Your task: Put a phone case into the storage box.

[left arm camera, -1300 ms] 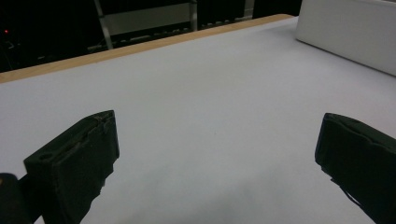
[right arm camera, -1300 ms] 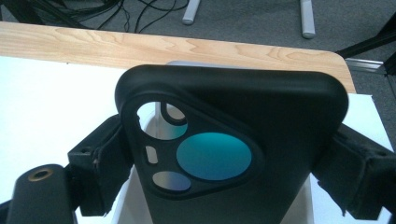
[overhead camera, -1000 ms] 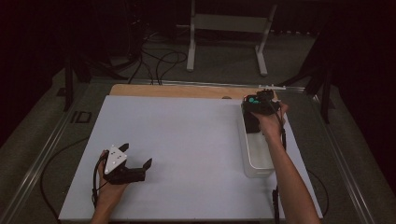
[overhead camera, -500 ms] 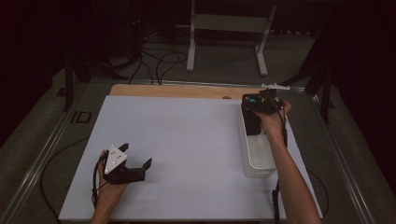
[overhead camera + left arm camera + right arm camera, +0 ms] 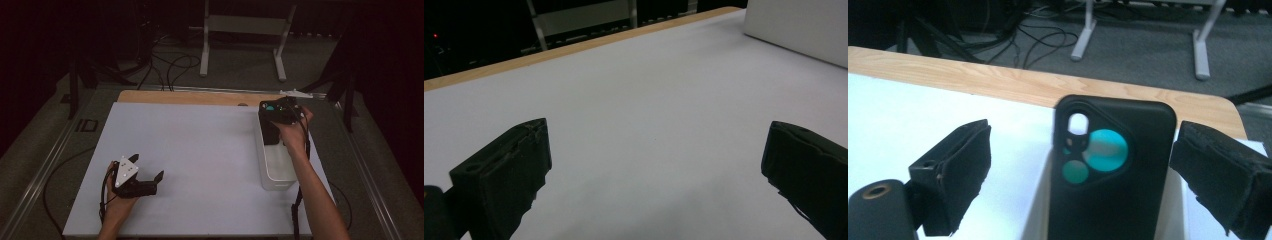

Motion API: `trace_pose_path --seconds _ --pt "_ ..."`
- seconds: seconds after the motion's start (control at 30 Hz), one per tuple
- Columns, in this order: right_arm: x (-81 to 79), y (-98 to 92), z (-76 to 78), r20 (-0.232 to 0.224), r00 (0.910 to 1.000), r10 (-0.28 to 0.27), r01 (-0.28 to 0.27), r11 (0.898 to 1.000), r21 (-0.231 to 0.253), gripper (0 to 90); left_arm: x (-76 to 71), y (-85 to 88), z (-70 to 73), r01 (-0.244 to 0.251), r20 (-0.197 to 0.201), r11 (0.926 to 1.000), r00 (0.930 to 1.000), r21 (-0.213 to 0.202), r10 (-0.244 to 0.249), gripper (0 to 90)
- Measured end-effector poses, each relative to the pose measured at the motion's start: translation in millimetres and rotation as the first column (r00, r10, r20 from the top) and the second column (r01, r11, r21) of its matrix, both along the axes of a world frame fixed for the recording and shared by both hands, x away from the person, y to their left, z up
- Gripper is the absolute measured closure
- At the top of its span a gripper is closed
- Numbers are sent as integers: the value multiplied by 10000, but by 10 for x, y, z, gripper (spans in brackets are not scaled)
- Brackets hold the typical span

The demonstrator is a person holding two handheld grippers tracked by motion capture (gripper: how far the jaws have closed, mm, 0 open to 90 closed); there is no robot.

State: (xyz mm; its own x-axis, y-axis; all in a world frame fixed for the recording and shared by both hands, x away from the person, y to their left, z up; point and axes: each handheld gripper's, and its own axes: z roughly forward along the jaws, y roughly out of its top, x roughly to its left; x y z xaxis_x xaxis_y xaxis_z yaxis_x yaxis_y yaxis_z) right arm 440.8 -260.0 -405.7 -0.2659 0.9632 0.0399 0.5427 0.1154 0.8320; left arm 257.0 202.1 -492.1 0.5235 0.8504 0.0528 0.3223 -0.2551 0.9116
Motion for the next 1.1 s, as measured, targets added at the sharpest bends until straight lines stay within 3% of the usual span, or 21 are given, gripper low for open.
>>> trace_pose_path --seconds 0.23,0.57,0.73,1.1 --pt "-185 64 38 131 9969 781 -781 9969 -27 86 2 16 6 -36 -50 10000 10000 -67 36 3" --pt "-479 141 20 358 9854 1662 -1672 9856 251 86 35 52 19 120 -460 9995 9989 -288 -133 3" --pt "-637 174 28 568 9761 2096 -2129 9752 600 86 36 57 36 173 -496 9992 9986 -374 -191 3" --pt "-1089 311 -43 1134 9445 3083 -3190 9433 920 87 15 128 124 295 -368 9967 9988 -755 -323 3"
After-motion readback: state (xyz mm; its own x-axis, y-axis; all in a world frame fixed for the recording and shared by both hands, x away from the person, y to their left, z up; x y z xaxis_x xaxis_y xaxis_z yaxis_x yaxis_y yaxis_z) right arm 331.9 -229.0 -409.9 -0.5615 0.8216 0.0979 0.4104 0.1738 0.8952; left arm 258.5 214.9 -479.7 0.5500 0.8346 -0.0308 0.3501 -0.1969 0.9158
